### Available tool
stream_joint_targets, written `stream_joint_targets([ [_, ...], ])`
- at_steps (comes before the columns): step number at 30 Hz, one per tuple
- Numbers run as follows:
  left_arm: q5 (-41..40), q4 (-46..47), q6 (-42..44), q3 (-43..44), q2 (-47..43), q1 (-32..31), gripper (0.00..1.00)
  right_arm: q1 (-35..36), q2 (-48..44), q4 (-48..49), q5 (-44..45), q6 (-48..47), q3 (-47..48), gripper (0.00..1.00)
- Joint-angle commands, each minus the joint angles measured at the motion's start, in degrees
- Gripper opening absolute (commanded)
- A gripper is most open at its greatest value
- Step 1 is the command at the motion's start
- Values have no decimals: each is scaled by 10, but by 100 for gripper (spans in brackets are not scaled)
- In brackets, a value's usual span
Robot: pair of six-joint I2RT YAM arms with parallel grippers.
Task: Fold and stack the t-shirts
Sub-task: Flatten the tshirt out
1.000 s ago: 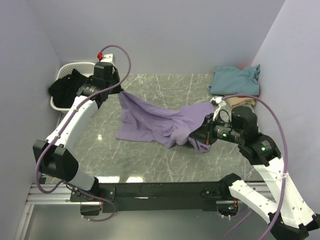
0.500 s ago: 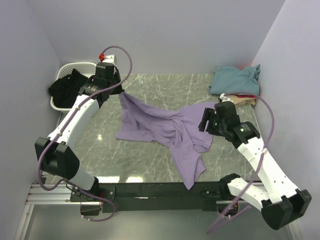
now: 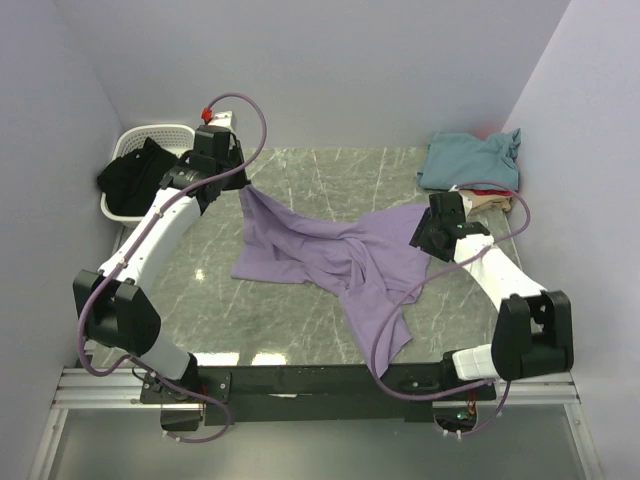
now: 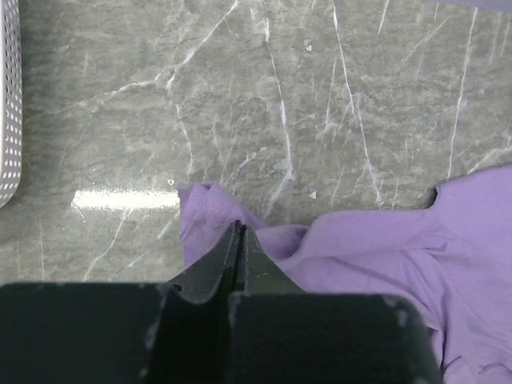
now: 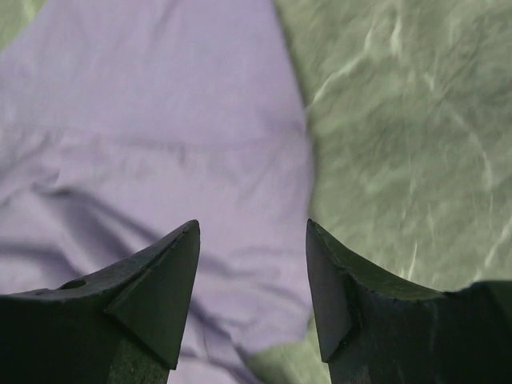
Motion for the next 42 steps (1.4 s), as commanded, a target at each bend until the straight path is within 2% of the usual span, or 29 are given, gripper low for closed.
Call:
stream_joint_targets([
  [1, 9, 25, 11, 1, 8, 2, 1, -35, 63, 94, -10, 14, 20, 62],
  [9, 4, 21, 12, 2, 18, 2, 1, -85, 235, 135, -86, 15, 100, 57],
  [22, -5, 17, 19, 5, 29, 8, 1, -118, 299, 106, -63, 7, 172, 59],
  [27, -1, 18, 18, 3, 33, 8, 1, -124, 328, 99, -97, -3, 190, 57],
  [29, 0, 19, 17, 2, 34, 9, 1, -123, 348, 94, -135, -7, 200, 56],
  [31, 0, 18, 17, 1, 35, 9, 1, -124, 361, 87, -164, -10, 208, 50],
  [35, 0, 18, 16, -1, 35, 9, 1, -122, 366, 82, -190, -19, 215, 48],
  [36, 1, 19, 15, 0, 34, 9, 1, -123, 368, 80, -190, -19, 219, 45],
  [37, 1, 19, 15, 1, 36, 9, 1, -123, 370, 78, -194, -23, 225, 26],
  [39, 4, 20, 14, 1, 36, 9, 1, -123, 375, 78, -208, -25, 229, 4],
  [40, 5, 21, 13, 1, 36, 9, 1, -123, 375, 83, -218, -27, 228, 0],
  [42, 10, 21, 13, 2, 40, 9, 1, -121, 372, 97, -241, -28, 224, 0],
])
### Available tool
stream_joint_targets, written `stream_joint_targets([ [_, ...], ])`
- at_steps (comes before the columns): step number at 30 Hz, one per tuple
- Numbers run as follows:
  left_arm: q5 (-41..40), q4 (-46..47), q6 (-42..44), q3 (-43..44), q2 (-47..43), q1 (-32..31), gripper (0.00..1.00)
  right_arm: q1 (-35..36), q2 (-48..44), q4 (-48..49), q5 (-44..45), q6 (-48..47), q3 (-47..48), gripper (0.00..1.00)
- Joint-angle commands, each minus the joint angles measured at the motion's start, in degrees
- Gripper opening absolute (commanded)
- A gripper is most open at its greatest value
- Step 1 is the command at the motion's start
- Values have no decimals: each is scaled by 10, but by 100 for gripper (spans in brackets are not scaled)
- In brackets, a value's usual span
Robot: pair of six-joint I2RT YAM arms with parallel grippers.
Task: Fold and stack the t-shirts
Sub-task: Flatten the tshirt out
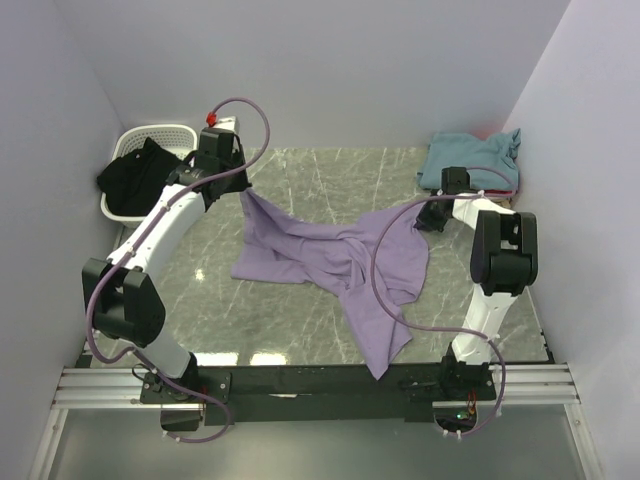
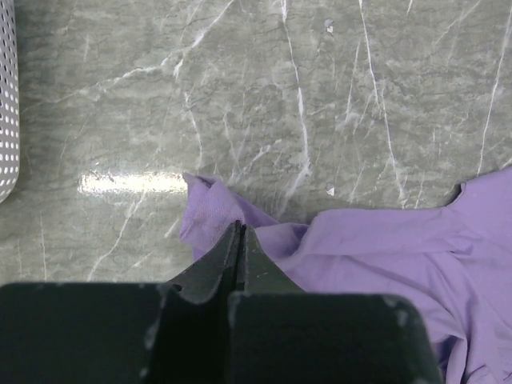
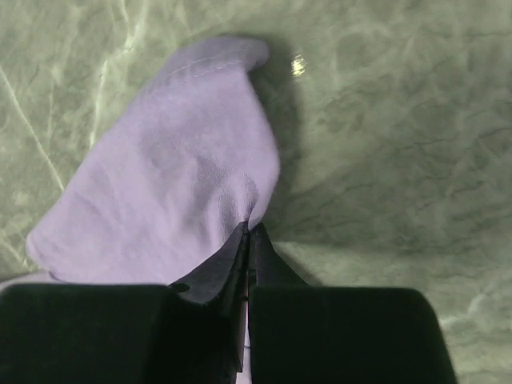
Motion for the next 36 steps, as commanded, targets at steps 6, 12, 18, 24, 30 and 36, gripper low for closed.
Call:
stream_joint_targets([
  [6, 15, 10, 8, 12, -2, 3, 1, 5, -75, 77, -180, -24, -38, 0],
  [12, 22, -10, 8, 46, -70, 3, 1, 6, -240, 52, -212, -34, -17, 0],
  [18, 20, -39, 0, 56, -150, 4, 1, 19, -420, 15, -197, -27, -25, 0],
  [24, 1, -92, -6, 67, -232, 4, 1, 25, -535, -63, -184, -39, 9, 0],
  [30, -23, -167, -7, 103, -320, 4, 1, 30, -608, -143, -175, -35, 84, 0],
  [36, -17, -249, -3, 172, -376, 4, 1, 30, -651, -222, -159, -38, 181, 0],
])
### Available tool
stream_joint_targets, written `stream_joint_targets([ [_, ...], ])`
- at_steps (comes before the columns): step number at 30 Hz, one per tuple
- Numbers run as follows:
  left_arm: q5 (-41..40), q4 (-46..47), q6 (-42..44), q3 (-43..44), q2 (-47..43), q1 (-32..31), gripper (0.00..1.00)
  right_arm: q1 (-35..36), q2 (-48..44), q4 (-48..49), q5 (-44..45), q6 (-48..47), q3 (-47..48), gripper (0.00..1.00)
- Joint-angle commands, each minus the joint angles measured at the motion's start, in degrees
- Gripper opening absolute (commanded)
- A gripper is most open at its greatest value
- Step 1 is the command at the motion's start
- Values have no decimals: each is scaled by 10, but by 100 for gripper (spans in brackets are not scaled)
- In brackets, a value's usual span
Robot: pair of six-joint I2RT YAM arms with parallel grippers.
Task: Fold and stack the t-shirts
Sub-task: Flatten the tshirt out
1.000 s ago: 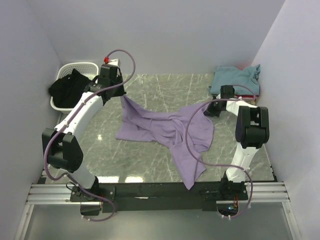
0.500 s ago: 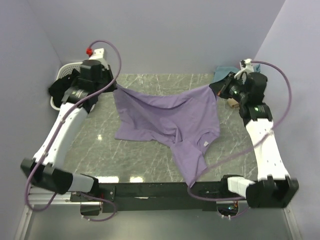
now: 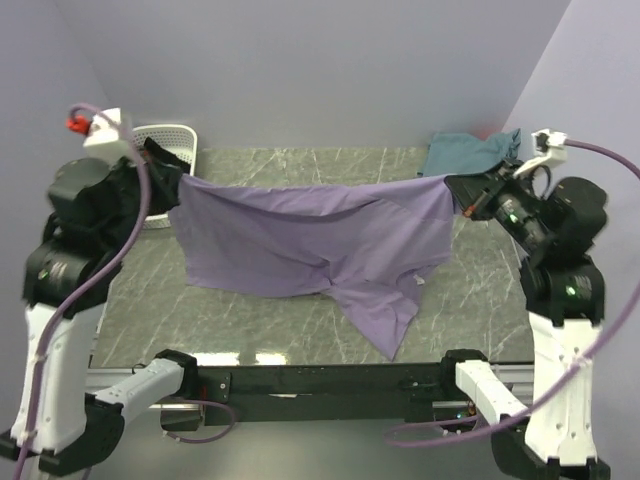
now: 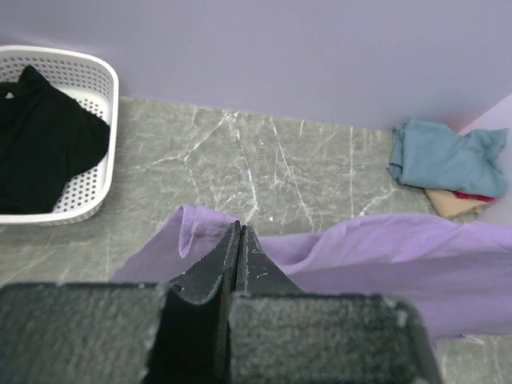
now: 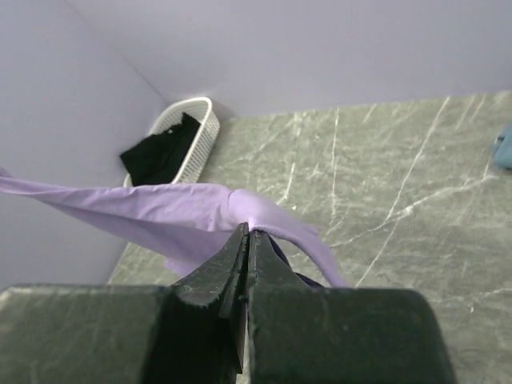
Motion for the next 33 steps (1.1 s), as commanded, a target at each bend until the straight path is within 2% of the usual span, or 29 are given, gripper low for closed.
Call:
stream_joint_targets([
  [1, -1, -70, 1, 75, -33, 2, 1, 4, -35, -61, 18, -10, 93, 0],
  [4, 5, -126, 13, 129, -35, 2, 1, 3, -38, -99, 26, -16, 150, 0],
  [10, 49, -170, 32, 207, -66, 2, 2, 3, -32, -145, 22, -27, 268, 0],
  [15, 59, -161, 26, 246, -99, -6, 1, 4, -19, -188, 11, -35, 369, 0],
  [20, 76, -149, 18, 243, -112, -7, 1, 3, -29, -190, 0, -32, 394, 0],
  [24, 83, -101, 8, 215, -144, -8, 1, 3, -47, -180, 25, -41, 374, 0],
  [25, 58, -94, 4, 208, -153, -8, 1, 3, -52, -172, 46, -42, 359, 0],
  [28, 17, -78, -4, 172, -153, -13, 2, 3, -51, -147, 89, -39, 291, 0],
  [31, -17, -63, -11, 105, -133, -13, 1, 3, -38, -94, 89, -24, 187, 0],
  [33, -62, -16, -14, 26, -129, -13, 1, 3, -27, -41, 93, -10, 107, 0],
])
